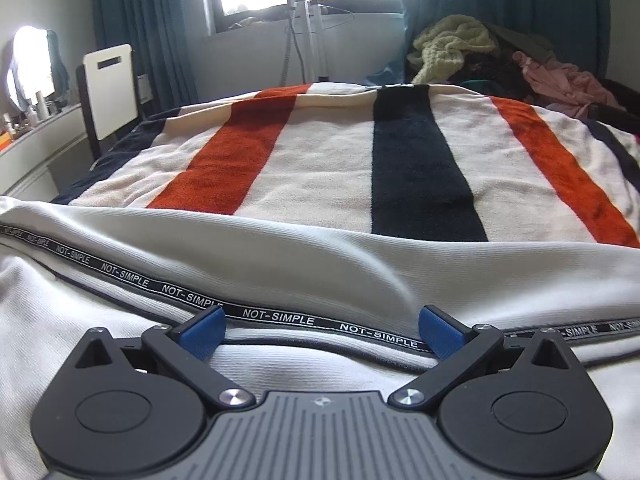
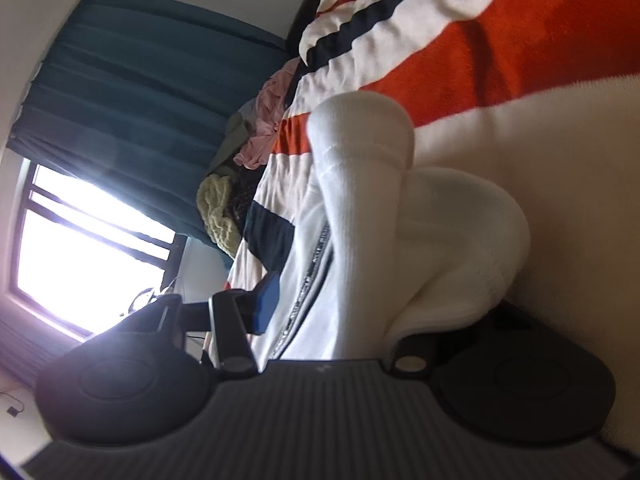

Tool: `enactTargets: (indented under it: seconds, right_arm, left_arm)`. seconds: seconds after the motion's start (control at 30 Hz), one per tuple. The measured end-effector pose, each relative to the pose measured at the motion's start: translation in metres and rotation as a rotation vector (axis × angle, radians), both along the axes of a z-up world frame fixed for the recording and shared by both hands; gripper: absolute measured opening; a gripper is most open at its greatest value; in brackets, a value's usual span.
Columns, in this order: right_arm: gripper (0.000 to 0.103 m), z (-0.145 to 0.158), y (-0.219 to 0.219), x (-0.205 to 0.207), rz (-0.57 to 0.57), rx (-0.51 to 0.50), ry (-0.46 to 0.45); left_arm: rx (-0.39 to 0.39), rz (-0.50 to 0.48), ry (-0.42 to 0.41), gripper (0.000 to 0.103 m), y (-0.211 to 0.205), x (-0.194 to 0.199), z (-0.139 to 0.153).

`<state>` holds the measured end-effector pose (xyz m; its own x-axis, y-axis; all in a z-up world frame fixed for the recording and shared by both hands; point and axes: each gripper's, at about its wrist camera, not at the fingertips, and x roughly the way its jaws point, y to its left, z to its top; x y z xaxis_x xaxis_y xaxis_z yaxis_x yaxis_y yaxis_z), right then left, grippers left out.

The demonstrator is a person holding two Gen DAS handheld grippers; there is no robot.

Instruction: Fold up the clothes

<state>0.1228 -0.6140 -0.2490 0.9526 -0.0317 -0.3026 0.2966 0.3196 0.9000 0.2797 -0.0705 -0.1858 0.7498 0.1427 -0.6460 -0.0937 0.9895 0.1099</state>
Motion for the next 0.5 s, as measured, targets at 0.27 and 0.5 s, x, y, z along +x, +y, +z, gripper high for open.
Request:
enactTargets:
  seconds: [0.27, 0.5]
  right_arm:
    - [0.014, 0.012, 0.001, 0.001, -0.006, -0.099, 0.109]
    - [0.011, 0.098, 0.046, 0.014, 0.023, -0.463, 0.067]
  left_arm:
    - [0.037, -0.136, 0.082, 0.103, 0.023, -0.026, 0.020]
    - [0.107, -0.145, 0.016, 0.103, 0.056, -0.064, 0.064]
